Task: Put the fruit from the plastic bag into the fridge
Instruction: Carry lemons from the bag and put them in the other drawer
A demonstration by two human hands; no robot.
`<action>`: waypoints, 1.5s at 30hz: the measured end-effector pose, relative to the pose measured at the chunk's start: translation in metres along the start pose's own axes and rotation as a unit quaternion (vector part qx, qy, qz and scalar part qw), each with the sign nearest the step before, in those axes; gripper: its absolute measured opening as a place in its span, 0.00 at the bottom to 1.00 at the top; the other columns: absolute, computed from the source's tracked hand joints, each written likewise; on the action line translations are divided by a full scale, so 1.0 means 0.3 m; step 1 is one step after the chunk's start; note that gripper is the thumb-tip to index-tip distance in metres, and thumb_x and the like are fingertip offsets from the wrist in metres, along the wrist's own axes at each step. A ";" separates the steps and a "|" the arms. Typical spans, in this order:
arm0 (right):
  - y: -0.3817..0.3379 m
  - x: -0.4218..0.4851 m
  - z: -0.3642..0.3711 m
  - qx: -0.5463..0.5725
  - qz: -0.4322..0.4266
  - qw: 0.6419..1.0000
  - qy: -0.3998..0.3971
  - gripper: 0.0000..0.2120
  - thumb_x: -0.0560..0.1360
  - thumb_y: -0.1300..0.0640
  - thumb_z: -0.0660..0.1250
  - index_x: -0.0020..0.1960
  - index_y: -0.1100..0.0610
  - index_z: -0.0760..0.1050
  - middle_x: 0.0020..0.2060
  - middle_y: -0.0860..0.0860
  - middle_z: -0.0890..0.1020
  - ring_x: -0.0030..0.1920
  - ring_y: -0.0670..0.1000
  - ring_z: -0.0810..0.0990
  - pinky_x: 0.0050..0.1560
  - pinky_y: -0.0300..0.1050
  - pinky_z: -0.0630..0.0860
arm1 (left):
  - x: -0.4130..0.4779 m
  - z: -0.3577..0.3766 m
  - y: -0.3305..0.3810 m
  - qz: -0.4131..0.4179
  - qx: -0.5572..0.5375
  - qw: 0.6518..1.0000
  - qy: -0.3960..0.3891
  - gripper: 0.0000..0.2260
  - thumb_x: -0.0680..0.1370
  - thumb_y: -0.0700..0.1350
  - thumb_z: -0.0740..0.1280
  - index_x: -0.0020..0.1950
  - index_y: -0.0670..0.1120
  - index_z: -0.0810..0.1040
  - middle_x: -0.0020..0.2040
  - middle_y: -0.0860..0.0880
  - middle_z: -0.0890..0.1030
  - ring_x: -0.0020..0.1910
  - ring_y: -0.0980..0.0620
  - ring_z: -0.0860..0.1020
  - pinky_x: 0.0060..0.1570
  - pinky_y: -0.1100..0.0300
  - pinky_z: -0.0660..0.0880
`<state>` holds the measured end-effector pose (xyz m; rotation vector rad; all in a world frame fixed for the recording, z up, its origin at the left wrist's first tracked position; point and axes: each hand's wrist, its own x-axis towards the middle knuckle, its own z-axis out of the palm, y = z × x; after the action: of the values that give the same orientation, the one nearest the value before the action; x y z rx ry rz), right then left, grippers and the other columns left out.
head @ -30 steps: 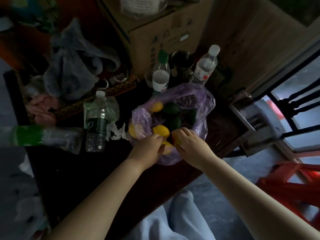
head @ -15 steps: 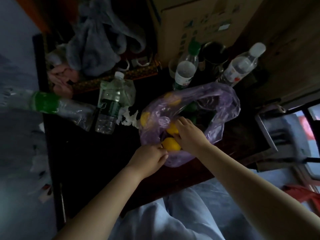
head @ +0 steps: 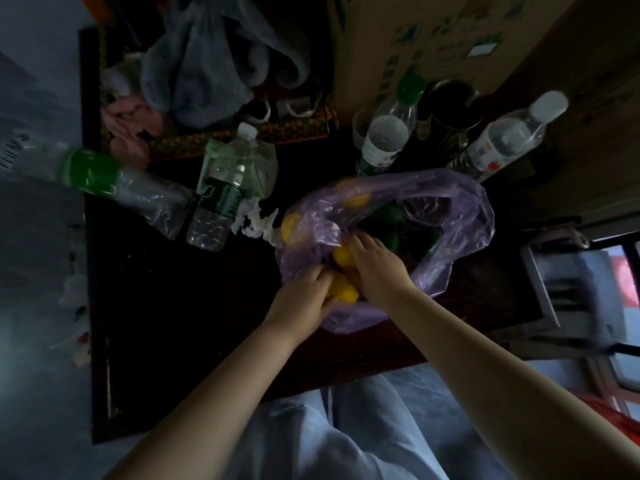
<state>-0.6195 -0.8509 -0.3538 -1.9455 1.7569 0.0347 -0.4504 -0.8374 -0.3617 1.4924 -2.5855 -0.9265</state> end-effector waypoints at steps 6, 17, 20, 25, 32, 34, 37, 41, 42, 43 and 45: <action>0.013 -0.013 0.002 0.021 0.008 1.000 0.020 0.24 0.72 0.60 0.67 0.66 0.55 0.64 0.63 0.52 0.71 0.62 0.57 0.71 0.49 0.52 0.75 | 0.011 -0.002 0.006 -0.004 0.011 1.000 -0.006 0.20 0.73 0.48 0.69 0.63 0.46 0.71 0.60 0.47 0.74 0.60 0.47 0.72 0.53 0.56 0.71; 0.027 -0.130 -0.057 0.121 0.076 0.976 0.161 0.25 0.71 0.55 0.69 0.67 0.50 0.66 0.63 0.48 0.72 0.62 0.54 0.70 0.54 0.50 0.74 | 0.046 -0.011 0.031 0.037 0.079 0.994 -0.059 0.29 0.71 0.51 0.69 0.69 0.47 0.64 0.65 0.48 0.70 0.65 0.47 0.67 0.57 0.56 0.66; 0.020 -0.181 -0.070 0.151 0.106 0.962 0.200 0.26 0.70 0.56 0.70 0.66 0.51 0.68 0.63 0.49 0.73 0.62 0.53 0.71 0.57 0.45 0.69 | 0.046 -0.012 0.024 0.052 0.072 0.994 -0.059 0.30 0.70 0.51 0.72 0.68 0.47 0.66 0.64 0.46 0.69 0.65 0.45 0.67 0.57 0.53 0.69; -0.012 -0.274 -0.087 0.163 0.140 0.944 0.251 0.27 0.69 0.54 0.70 0.66 0.49 0.69 0.62 0.47 0.73 0.63 0.52 0.71 0.57 0.44 0.71 | 0.054 -0.059 0.044 0.079 0.045 0.995 -0.034 0.27 0.66 0.47 0.75 0.63 0.44 0.72 0.61 0.43 0.71 0.61 0.42 0.70 0.57 0.50 0.70; -0.076 -0.420 -0.113 0.189 0.174 0.905 0.340 0.28 0.67 0.57 0.72 0.66 0.50 0.71 0.62 0.45 0.73 0.60 0.48 0.74 0.53 0.38 0.71 | 0.041 -0.187 0.159 0.185 0.002 0.981 0.055 0.25 0.65 0.44 0.77 0.58 0.45 0.73 0.57 0.47 0.75 0.56 0.45 0.74 0.52 0.55 0.70; -0.094 -0.468 -0.118 0.193 0.192 0.889 0.370 0.28 0.67 0.58 0.72 0.65 0.49 0.71 0.62 0.44 0.72 0.57 0.46 0.75 0.49 0.37 0.72 | 0.028 -0.221 0.207 0.201 -0.027 0.978 0.051 0.24 0.67 0.46 0.75 0.60 0.45 0.73 0.57 0.46 0.76 0.56 0.45 0.75 0.50 0.54 0.70; -0.117 -0.555 -0.122 0.197 0.202 0.864 0.417 0.26 0.69 0.60 0.71 0.65 0.50 0.71 0.62 0.46 0.72 0.58 0.47 0.75 0.51 0.38 0.74 | 0.007 -0.246 0.279 0.218 -0.050 0.974 0.040 0.24 0.69 0.52 0.74 0.61 0.46 0.71 0.58 0.47 0.76 0.55 0.46 0.75 0.48 0.54 0.70; -0.146 -0.717 -0.131 0.183 0.236 0.831 0.469 0.26 0.68 0.63 0.70 0.65 0.52 0.72 0.61 0.49 0.72 0.60 0.46 0.72 0.55 0.31 0.70 | -0.028 -0.250 0.385 0.268 -0.073 0.960 0.021 0.23 0.69 0.49 0.74 0.61 0.48 0.71 0.58 0.49 0.74 0.55 0.48 0.74 0.47 0.59 0.68; -0.154 -0.764 -0.131 0.177 0.251 0.823 0.477 0.26 0.68 0.63 0.70 0.65 0.52 0.72 0.61 0.49 0.72 0.60 0.47 0.72 0.54 0.31 0.70 | -0.041 -0.249 0.416 0.281 -0.080 0.956 0.011 0.23 0.69 0.47 0.75 0.61 0.48 0.71 0.58 0.49 0.74 0.56 0.49 0.74 0.48 0.59 0.67; -0.162 -0.813 -0.130 0.171 0.265 0.815 0.486 0.26 0.68 0.63 0.70 0.66 0.52 0.72 0.61 0.49 0.72 0.60 0.47 0.72 0.54 0.33 0.71 | -0.059 -0.249 0.448 0.296 -0.086 0.951 0.002 0.24 0.69 0.46 0.75 0.61 0.49 0.71 0.59 0.50 0.74 0.56 0.49 0.74 0.48 0.59 0.68; -0.187 -0.916 -0.128 0.158 0.290 0.794 0.510 0.26 0.69 0.62 0.70 0.66 0.52 0.72 0.62 0.49 0.72 0.61 0.48 0.72 0.56 0.37 0.72 | -0.105 -0.248 0.516 0.333 -0.096 0.938 -0.012 0.25 0.68 0.45 0.76 0.62 0.49 0.70 0.59 0.51 0.73 0.57 0.51 0.73 0.50 0.58 0.70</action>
<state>-0.6233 -0.6105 -0.2042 -1.1030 2.7177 -1.2176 -0.5329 -0.7913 -0.2148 0.4848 -2.6159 -1.0395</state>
